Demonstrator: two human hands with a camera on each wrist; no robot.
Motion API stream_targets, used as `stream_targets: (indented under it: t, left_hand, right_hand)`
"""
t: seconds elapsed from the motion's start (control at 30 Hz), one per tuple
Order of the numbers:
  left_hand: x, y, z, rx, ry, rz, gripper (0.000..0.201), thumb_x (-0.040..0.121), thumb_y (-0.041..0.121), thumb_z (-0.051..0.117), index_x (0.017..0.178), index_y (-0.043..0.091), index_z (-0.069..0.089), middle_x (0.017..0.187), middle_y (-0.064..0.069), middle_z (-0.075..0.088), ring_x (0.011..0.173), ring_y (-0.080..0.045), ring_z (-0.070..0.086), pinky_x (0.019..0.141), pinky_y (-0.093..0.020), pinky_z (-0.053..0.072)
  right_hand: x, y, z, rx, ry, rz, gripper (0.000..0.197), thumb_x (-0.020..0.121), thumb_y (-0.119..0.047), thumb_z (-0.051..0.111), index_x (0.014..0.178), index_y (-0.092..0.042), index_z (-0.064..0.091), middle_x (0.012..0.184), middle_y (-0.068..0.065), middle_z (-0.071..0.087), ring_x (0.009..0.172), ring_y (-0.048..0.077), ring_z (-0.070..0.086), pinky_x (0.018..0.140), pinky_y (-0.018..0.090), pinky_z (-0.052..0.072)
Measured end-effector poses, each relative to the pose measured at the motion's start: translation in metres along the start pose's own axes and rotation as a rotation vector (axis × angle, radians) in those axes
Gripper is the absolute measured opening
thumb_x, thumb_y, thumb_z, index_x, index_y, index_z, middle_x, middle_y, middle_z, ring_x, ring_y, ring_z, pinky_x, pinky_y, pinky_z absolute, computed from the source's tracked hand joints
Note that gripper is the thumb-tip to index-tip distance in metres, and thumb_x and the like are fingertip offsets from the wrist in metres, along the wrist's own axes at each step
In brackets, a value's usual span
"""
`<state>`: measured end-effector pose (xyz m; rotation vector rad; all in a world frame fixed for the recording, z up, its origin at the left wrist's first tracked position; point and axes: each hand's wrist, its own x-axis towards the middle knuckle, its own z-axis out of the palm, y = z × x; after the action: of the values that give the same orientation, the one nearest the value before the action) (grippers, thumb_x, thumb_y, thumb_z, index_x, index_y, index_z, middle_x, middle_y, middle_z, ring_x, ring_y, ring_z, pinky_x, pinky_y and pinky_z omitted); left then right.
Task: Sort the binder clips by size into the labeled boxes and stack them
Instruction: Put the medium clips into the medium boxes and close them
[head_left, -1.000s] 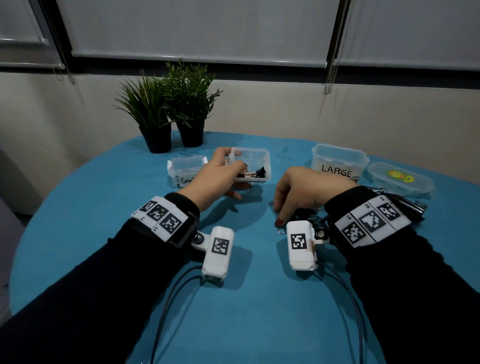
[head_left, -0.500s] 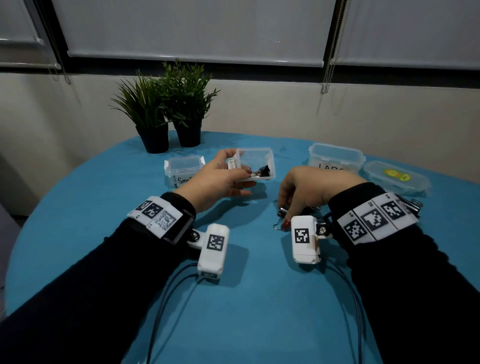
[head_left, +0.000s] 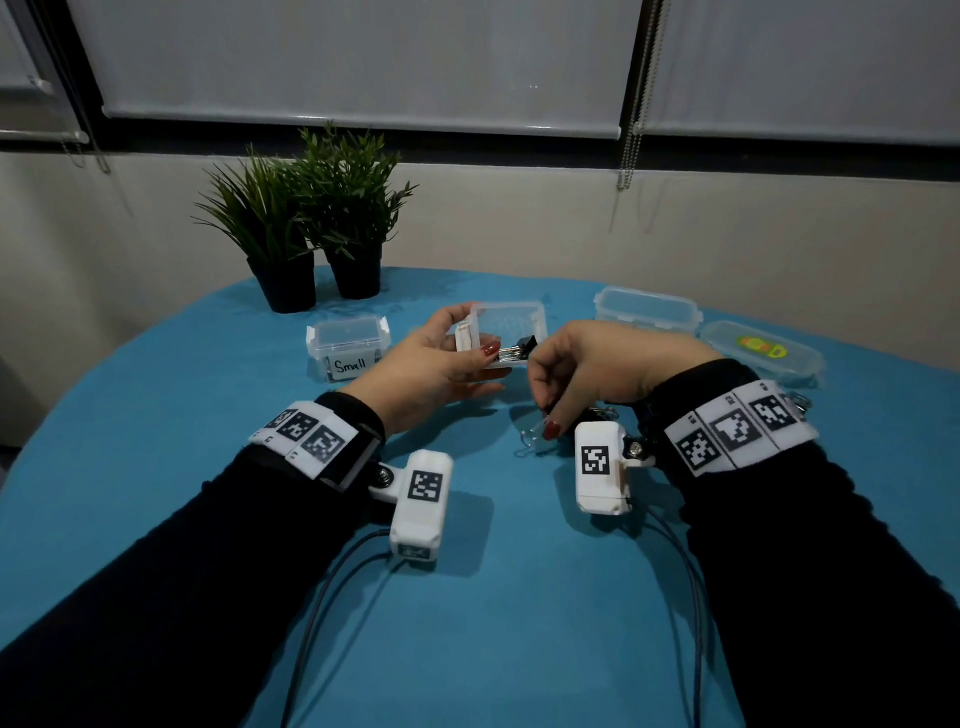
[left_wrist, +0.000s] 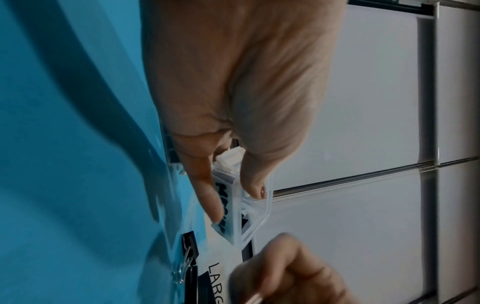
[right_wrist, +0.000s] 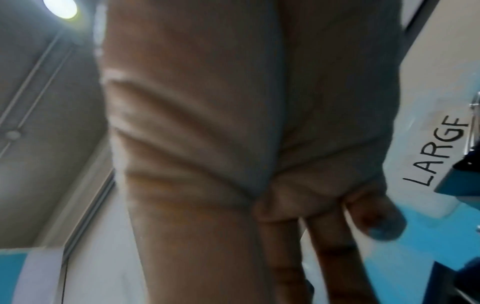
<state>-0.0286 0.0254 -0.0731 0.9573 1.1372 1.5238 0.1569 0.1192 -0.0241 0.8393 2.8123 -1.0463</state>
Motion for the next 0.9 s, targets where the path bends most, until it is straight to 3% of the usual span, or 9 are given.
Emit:
stream_targets:
  t: [0.07,0.17,0.23,0.33,0.43,0.53,0.7,0.77,0.9]
  left_hand:
    - [0.003,-0.001,0.003,-0.053,-0.005,0.002,0.051,0.094,-0.009,0.056,0.138,0.015,0.048,0.121,-0.016,0.062,0.088,-0.027,0.071,0.076,-0.035,0.063]
    - [0.005,-0.002,0.01,-0.1,-0.038,-0.003,0.054,0.094,-0.016,0.05,0.141,0.012,0.048,0.131,-0.027,0.058,0.103,-0.036,0.066,0.082,-0.038,0.062]
    - [0.006,-0.002,0.017,-0.125,-0.041,-0.008,0.055,0.093,-0.019,0.049,0.138,0.012,0.05,0.126,-0.024,0.059,0.106,-0.037,0.064,0.083,-0.038,0.062]
    - [0.01,-0.003,0.031,-0.148,-0.025,-0.019,0.056,0.091,-0.02,0.051,0.136,0.013,0.053,0.121,-0.018,0.06,0.102,-0.034,0.066,0.08,-0.036,0.063]
    - [0.014,-0.005,0.04,-0.173,-0.012,-0.035,0.061,0.088,-0.024,0.052,0.136,0.013,0.053,0.133,-0.024,0.056,0.106,-0.035,0.066,0.077,-0.034,0.063]
    - [0.016,-0.01,0.04,-0.201,-0.027,-0.04,0.067,0.085,-0.028,0.051,0.139,0.013,0.05,0.14,-0.027,0.054,0.113,-0.041,0.065,0.079,-0.035,0.062]
    - [0.013,-0.014,0.031,-0.167,-0.062,-0.026,0.07,0.084,-0.028,0.052,0.14,0.014,0.051,0.133,-0.025,0.061,0.112,-0.038,0.065,0.088,-0.039,0.061]
    - [0.011,-0.014,0.031,-0.15,-0.076,-0.022,0.069,0.084,-0.027,0.053,0.14,0.014,0.051,0.127,-0.02,0.063,0.111,-0.036,0.065,0.089,-0.039,0.06]
    - [0.011,-0.015,0.032,-0.139,-0.081,-0.027,0.067,0.086,-0.026,0.054,0.139,0.014,0.052,0.131,-0.022,0.062,0.116,-0.039,0.064,0.088,-0.038,0.06]
  right_hand:
    - [-0.006,-0.001,-0.007,0.22,0.054,-0.096,0.027,0.069,0.001,0.086,0.089,-0.007,0.069,0.083,0.015,0.069,0.077,0.025,0.066,0.078,0.035,0.053]
    - [-0.011,-0.005,-0.015,0.518,0.277,-0.211,0.023,0.081,0.0,0.077,0.098,-0.007,0.062,0.086,0.02,0.065,0.072,0.024,0.062,0.058,0.026,0.046]
    - [-0.008,-0.006,-0.015,0.613,0.44,-0.212,0.019,0.086,-0.003,0.074,0.098,-0.007,0.06,0.078,0.017,0.066,0.06,0.021,0.061,0.047,0.023,0.043]
    - [-0.002,-0.004,-0.015,0.648,0.584,-0.145,0.012,0.085,-0.001,0.075,0.091,-0.001,0.065,0.069,0.016,0.067,0.047,0.016,0.061,0.042,0.022,0.048]
    - [-0.003,-0.001,-0.018,0.751,0.614,-0.07,0.013,0.081,0.003,0.077,0.089,0.006,0.068,0.067,0.02,0.068,0.048,0.016,0.065,0.044,0.019,0.053]
    - [-0.01,0.0,-0.02,0.825,0.569,-0.023,0.022,0.077,0.004,0.079,0.094,0.012,0.069,0.077,0.025,0.072,0.058,0.021,0.072,0.048,0.019,0.055]
    - [-0.01,-0.003,-0.02,0.735,0.493,0.043,0.028,0.071,0.012,0.08,0.099,0.008,0.074,0.091,0.027,0.074,0.071,0.03,0.073,0.051,0.02,0.057]
    - [-0.005,-0.003,-0.017,0.622,0.54,0.063,0.025,0.074,0.007,0.081,0.097,0.003,0.075,0.086,0.021,0.076,0.066,0.025,0.073,0.047,0.021,0.053]
    - [0.008,-0.004,-0.004,0.261,0.659,0.069,0.012,0.078,-0.019,0.085,0.087,-0.015,0.077,0.07,0.002,0.075,0.047,0.009,0.065,0.044,0.022,0.044]
